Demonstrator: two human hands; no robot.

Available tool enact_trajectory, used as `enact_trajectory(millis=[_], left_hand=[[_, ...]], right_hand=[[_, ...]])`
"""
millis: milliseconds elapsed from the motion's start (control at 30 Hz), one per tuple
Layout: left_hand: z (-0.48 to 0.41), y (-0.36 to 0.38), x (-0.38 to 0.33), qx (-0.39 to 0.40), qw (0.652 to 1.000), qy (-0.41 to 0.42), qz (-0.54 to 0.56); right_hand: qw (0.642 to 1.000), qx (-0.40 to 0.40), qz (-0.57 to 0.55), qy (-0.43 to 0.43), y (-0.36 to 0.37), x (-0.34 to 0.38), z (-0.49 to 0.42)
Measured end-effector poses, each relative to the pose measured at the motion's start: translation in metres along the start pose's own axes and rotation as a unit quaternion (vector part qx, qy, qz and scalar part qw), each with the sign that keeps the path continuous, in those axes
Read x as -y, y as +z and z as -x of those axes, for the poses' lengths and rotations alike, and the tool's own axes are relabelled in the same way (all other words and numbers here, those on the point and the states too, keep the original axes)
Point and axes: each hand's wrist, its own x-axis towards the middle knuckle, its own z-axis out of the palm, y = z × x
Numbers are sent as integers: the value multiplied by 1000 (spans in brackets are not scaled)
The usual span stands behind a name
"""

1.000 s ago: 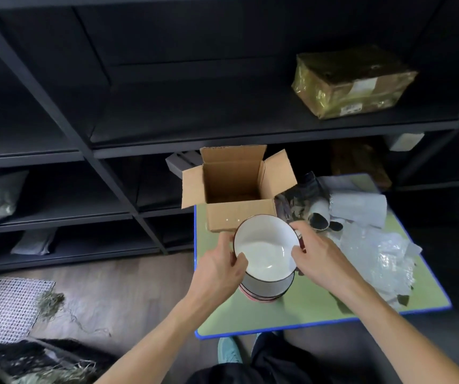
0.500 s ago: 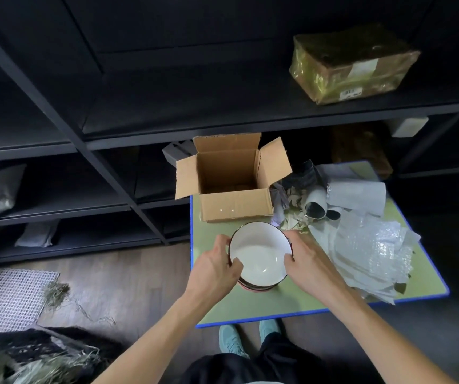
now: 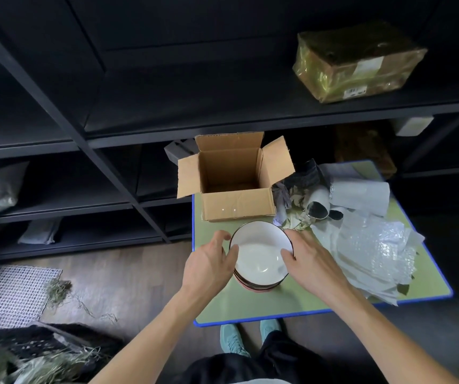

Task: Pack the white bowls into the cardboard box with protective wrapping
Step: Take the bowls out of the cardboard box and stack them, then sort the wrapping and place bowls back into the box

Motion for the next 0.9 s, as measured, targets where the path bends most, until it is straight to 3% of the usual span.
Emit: enact_trajectory(millis=[333, 567, 900], left_hand=[[-17, -5, -19, -91, 985, 145, 4], [-30, 15, -56, -40, 973, 229, 4], [-42, 81, -134, 79, 949, 295, -77]], right_hand=[[998, -61, -32, -2, -15, -8, 3], [995, -83, -50, 26, -32, -37, 5], [990, -11, -12, 139, -54, -133, 18]])
